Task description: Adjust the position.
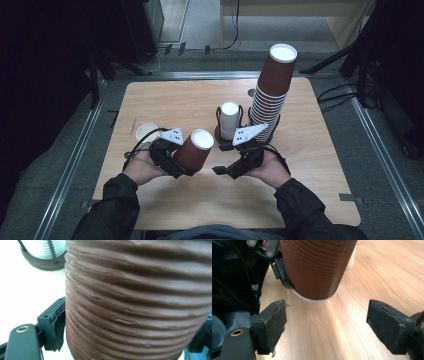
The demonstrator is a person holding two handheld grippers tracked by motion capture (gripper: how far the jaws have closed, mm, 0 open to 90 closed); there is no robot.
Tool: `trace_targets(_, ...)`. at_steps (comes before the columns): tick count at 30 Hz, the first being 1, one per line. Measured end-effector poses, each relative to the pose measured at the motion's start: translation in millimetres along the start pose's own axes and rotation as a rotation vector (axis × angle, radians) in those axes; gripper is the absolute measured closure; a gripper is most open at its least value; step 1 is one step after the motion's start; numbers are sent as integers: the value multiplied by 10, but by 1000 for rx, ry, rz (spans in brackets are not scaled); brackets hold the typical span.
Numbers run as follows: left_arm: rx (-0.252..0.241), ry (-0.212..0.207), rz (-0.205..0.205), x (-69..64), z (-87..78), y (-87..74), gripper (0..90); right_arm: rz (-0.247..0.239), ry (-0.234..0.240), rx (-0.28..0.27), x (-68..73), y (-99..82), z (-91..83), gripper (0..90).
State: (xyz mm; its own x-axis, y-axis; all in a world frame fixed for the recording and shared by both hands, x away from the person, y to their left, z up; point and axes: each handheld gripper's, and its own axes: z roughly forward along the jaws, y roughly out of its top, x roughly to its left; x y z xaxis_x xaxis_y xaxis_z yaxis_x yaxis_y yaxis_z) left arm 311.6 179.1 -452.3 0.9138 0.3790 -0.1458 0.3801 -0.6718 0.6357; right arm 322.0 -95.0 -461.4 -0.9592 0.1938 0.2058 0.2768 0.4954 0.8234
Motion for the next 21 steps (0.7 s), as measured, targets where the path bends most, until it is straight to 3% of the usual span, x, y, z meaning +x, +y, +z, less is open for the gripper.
trace_targets(2, 33, 25, 13, 6, 3, 1, 130, 0, -4, 18, 1, -12, 9, 166)
trace_targets(12, 136, 53, 55, 30, 67, 34, 129, 3, -12, 76, -35, -80, 11, 166)
trace_targets(21, 221, 40, 87, 28, 234, 87, 128, 1, -22, 93, -88, -109, -8, 167)
